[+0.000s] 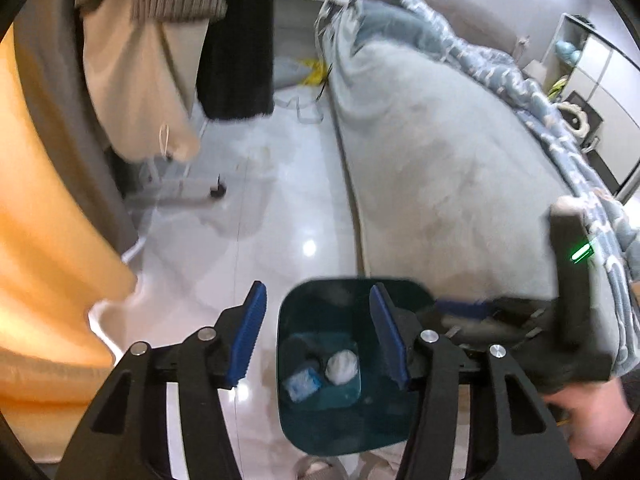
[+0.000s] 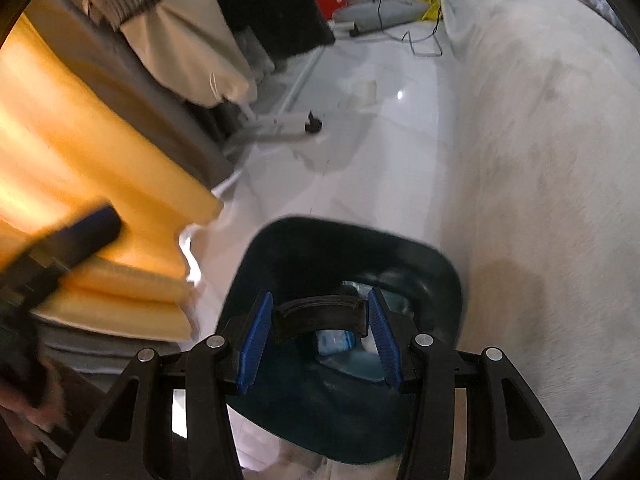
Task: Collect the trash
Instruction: 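Open both grippers over the green bin to drop the held items, then move both grippers back over the bed toward the tissue ball and bubble wrap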
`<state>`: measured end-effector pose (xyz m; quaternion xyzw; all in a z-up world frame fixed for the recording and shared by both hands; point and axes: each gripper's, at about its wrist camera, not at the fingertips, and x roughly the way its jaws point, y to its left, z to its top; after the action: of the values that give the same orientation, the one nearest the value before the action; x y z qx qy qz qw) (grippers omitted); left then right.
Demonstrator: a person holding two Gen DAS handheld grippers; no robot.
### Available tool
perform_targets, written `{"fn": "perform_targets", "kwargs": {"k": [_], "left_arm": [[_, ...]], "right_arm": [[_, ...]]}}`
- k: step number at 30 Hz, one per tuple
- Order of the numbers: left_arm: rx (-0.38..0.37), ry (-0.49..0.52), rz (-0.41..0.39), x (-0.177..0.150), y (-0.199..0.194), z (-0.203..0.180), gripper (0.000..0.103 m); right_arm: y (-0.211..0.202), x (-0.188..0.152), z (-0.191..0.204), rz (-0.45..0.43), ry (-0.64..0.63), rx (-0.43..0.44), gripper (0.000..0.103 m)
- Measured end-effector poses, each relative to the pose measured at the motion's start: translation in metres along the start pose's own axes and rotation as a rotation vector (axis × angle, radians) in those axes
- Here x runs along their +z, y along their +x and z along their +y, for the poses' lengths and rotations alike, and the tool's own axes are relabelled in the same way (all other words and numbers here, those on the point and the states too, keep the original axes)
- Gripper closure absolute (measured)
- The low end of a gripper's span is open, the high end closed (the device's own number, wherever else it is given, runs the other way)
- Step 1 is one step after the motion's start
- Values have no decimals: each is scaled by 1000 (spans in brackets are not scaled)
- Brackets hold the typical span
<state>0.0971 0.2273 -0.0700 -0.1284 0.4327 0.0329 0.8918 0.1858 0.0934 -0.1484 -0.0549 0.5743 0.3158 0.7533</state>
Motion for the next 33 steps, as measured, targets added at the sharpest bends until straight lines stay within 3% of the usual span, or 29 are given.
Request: {"fn": "perform_targets", "kwargs": {"k": [11, 15, 17, 20, 26, 33], "left_arm": [[-56, 9, -117, 19, -22, -9, 51], [-92, 11, -166, 28, -28, -13, 51], [-103, 19, -191, 33, -30, -16, 51], [-140, 29, -244, 41, -33, -21, 51], [-167, 42, -279, 48, -29, -31, 51], [-191, 70, -299, 54, -28, -55, 48]], "right_arm": [[69, -32, -4, 196, -72, -58, 53], [74, -37, 9, 216, -129, -86, 49], [70, -38, 15, 203, -158, -101, 38], [62, -35, 21, 187, -177, -92, 34], [37, -34, 23, 150, -198, -86, 30], [-2, -30, 24, 47, -247, -93, 30]]}}
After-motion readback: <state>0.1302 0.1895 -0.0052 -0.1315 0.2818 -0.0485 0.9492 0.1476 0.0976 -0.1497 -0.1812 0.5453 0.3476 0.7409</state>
